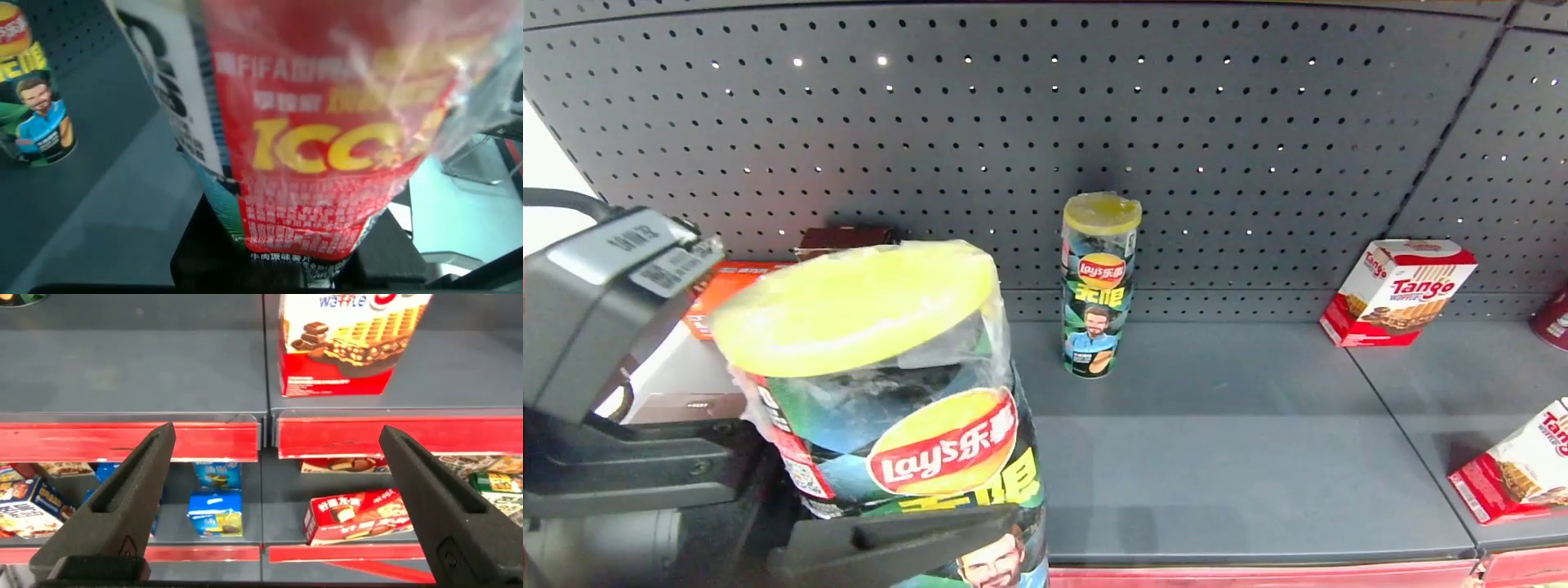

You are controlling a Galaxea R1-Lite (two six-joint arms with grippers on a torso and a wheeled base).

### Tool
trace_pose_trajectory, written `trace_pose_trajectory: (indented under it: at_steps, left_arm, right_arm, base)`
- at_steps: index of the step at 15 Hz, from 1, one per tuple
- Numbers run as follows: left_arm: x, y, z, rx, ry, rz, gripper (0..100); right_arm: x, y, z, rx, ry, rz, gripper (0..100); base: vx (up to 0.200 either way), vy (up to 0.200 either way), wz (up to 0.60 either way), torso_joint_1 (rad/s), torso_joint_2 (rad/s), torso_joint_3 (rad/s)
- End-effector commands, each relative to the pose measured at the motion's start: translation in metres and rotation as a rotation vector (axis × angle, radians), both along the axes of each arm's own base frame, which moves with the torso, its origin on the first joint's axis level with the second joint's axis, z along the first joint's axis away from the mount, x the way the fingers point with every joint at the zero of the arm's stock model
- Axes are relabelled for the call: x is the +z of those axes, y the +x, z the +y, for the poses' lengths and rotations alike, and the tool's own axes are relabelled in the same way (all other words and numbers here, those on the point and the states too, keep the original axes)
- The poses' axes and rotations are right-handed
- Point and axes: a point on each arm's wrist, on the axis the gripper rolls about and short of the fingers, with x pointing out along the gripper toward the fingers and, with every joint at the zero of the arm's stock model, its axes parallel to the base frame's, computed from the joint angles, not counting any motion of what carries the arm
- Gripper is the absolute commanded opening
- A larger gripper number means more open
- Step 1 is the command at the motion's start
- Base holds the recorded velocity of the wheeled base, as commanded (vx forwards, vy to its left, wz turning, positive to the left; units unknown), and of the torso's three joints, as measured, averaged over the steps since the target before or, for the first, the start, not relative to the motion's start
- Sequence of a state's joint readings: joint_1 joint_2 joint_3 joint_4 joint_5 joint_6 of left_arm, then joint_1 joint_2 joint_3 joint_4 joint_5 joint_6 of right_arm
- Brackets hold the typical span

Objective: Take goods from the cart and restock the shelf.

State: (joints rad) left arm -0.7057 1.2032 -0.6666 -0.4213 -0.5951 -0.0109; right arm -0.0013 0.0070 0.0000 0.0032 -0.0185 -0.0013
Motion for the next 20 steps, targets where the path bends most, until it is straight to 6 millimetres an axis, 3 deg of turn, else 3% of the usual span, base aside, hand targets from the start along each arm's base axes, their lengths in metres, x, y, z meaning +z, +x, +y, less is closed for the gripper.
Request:
trace_pose_trajectory:
  at_steps: [1, 13, 14, 15, 16, 18, 20]
  left_arm:
    - [0.003, 0.001, 0.004, 0.022, -0.01, -0.011, 0]
    - [0.008, 0.01, 0.019, 0.117, -0.034, -0.035, 0]
    - [0.009, 0.01, 0.019, 0.12, -0.036, -0.037, 0]
    - [0.01, 0.011, 0.02, 0.125, -0.039, -0.033, 0]
    - [0.009, 0.012, 0.019, 0.127, -0.037, -0.022, 0]
    - [0.006, 0.016, 0.018, 0.132, -0.029, -0.011, 0]
    - [0.007, 0.019, 0.016, 0.134, -0.035, -0.017, 0]
  right_arm:
    - [0.0, 0.0, 0.0, 0.0, 0.0, 0.001, 100]
    - [0.001, 0.0, 0.0, -0.003, -0.034, -0.005, 100]
    - [0.01, -0.002, 0.0, 0.012, -0.034, -0.028, 100]
    - [0.087, 0.006, 0.001, 0.09, 0.007, -0.035, 100]
    - [0.12, 0.027, 0.003, 0.16, 0.079, 0.005, 100]
    - [0.164, 0.049, 0.007, 0.293, 0.082, -0.029, 100]
    - [0.178, 0.085, 0.017, 0.419, 0.075, 0.065, 100]
  base:
    - [0.0, 0.0, 0.0, 0.0, 0.0, 0.0]
    - [0.0, 0.0, 0.0, 0.0, 0.0, 0.0]
    - [0.0, 0.0, 0.0, 0.0, 0.0, 0.0]
    - [0.0, 0.0, 0.0, 0.0, 0.0, 0.0]
    - [0.0, 0.0, 0.0, 0.0, 0.0, 0.0]
    - [0.0, 0.0, 0.0, 0.0, 0.0, 0.0]
    - [0.0, 0.0, 0.0, 0.0, 0.0, 0.0]
